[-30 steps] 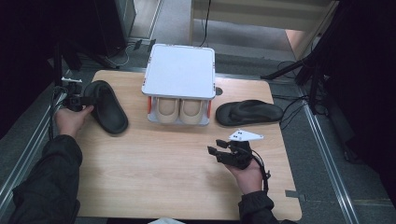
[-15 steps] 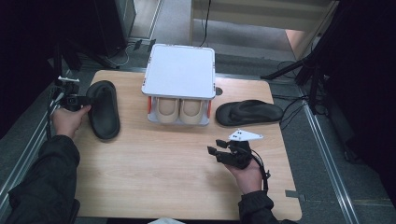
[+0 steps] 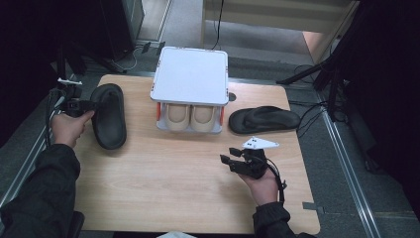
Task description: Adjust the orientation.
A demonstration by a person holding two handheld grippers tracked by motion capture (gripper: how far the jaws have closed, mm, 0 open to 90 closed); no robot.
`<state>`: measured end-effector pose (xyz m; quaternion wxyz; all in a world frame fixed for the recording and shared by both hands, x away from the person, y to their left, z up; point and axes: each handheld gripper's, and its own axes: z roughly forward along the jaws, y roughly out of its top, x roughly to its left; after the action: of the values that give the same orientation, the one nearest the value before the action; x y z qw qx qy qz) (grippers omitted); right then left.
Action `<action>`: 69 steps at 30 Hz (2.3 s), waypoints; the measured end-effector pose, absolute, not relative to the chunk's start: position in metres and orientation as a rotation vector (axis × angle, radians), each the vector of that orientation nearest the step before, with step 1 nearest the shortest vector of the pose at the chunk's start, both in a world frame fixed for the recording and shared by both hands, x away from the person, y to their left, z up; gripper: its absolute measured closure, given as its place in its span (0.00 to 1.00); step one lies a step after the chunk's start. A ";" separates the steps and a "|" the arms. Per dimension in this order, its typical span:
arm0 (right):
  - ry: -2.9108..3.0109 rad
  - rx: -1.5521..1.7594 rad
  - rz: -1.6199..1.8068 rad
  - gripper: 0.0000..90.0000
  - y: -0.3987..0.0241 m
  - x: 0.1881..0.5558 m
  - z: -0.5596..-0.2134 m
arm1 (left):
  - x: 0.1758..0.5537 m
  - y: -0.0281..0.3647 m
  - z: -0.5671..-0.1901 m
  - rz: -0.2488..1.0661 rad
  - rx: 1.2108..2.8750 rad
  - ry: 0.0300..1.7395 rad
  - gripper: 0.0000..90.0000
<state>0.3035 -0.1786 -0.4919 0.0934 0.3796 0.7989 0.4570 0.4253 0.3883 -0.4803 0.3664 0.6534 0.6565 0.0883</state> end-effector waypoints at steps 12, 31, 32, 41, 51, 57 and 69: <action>2.366 1.121 1.361 0.58 -0.179 0.309 -0.490 | 0.400 0.372 -0.456 0.217 1.726 1.629 0.77; 2.341 1.146 1.367 0.58 -0.180 0.322 -0.489 | 0.334 0.329 -0.441 0.171 1.774 1.505 0.77; 2.340 1.148 1.366 0.58 -0.181 0.323 -0.489 | 0.330 0.327 -0.441 0.170 1.766 1.499 0.77; 2.335 1.140 1.369 0.58 -0.179 0.324 -0.488 | 0.301 0.296 -0.443 0.126 1.779 1.433 0.77; 2.330 1.140 1.363 0.58 -0.181 0.325 -0.487 | 0.293 0.259 -0.460 0.047 1.822 1.371 0.77; 2.322 1.145 1.362 0.58 -0.183 0.323 -0.486 | 0.290 0.243 -0.465 -0.009 1.820 1.345 0.77; 2.324 1.143 1.344 0.58 -0.184 0.321 -0.485 | 0.281 0.202 -0.485 -0.055 1.866 1.294 0.77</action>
<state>0.3207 -0.1835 -0.4854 0.1114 0.3893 0.7915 0.4578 0.2813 0.2019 -0.4849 0.4213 0.7450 0.5167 -0.0221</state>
